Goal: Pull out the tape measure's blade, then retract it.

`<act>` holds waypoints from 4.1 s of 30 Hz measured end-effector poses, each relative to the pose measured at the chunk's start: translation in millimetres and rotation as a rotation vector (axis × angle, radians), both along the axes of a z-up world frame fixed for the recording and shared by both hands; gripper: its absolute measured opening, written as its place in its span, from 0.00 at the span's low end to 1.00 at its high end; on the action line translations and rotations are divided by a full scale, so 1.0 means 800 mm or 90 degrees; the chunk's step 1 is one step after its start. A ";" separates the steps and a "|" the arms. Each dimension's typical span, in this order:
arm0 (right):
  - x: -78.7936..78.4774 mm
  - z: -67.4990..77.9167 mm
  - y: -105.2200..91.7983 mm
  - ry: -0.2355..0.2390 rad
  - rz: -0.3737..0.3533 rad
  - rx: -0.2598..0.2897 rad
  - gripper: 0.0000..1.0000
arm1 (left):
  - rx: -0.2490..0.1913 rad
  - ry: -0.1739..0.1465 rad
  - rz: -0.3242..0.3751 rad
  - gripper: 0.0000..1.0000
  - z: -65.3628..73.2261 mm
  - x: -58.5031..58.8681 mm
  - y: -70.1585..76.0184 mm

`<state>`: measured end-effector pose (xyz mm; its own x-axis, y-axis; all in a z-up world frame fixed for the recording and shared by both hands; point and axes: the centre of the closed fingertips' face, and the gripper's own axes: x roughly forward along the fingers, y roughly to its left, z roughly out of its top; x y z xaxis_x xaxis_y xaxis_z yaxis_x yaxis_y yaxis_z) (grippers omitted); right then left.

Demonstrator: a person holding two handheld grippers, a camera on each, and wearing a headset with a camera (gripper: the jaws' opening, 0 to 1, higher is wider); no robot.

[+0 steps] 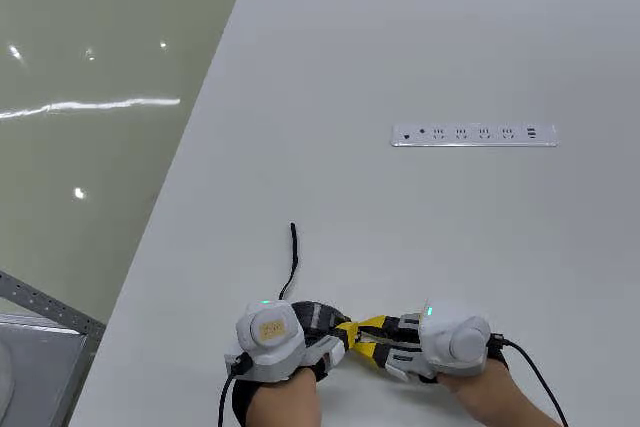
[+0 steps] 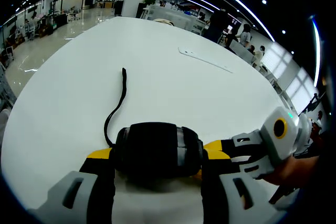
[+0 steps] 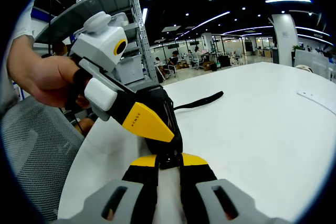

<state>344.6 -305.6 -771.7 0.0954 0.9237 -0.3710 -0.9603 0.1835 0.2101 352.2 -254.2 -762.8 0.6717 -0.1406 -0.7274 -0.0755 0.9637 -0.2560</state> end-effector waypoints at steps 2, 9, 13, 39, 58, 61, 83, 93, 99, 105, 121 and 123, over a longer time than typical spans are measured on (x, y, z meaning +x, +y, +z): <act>0.000 -0.001 -0.001 0.001 -0.001 -0.002 0.15 | 0.000 0.001 -0.001 0.65 0.000 0.000 0.000; -0.001 -0.005 -0.007 0.015 -0.007 -0.005 0.20 | 0.003 0.002 -0.009 0.65 -0.001 0.000 0.000; -0.001 -0.005 -0.008 0.019 -0.010 -0.004 0.21 | -0.002 -0.001 -0.012 0.65 -0.002 0.000 0.000; 0.000 -0.002 -0.009 0.038 -0.024 0.006 0.31 | 0.007 -0.010 -0.035 0.77 -0.002 -0.001 0.000; 0.002 0.017 -0.018 0.029 -0.042 0.016 0.37 | -0.005 -0.036 -0.081 0.77 0.010 -0.008 0.004; 0.005 0.017 -0.022 0.028 -0.052 0.016 0.37 | -0.005 -0.041 -0.090 0.78 0.010 -0.009 0.003; 0.011 0.038 -0.050 0.047 -0.146 0.044 0.35 | -0.024 -0.096 -0.179 0.76 0.032 -0.006 -0.007; 0.003 0.037 -0.059 0.059 -0.169 0.045 0.36 | -0.032 -0.103 -0.209 0.76 0.030 -0.013 -0.011; 0.003 0.037 -0.062 0.060 -0.173 0.043 0.35 | -0.033 -0.104 -0.212 0.76 0.028 -0.017 -0.012; -0.001 0.042 -0.071 0.053 -0.174 0.040 0.36 | -0.034 -0.107 -0.230 0.76 0.027 -0.024 -0.013; -0.013 0.056 -0.108 0.035 -0.189 0.025 0.38 | -0.045 -0.129 -0.265 0.76 0.044 -0.042 -0.002; -0.017 0.058 -0.111 0.032 -0.189 0.022 0.40 | -0.051 -0.138 -0.267 0.76 0.048 -0.045 -0.003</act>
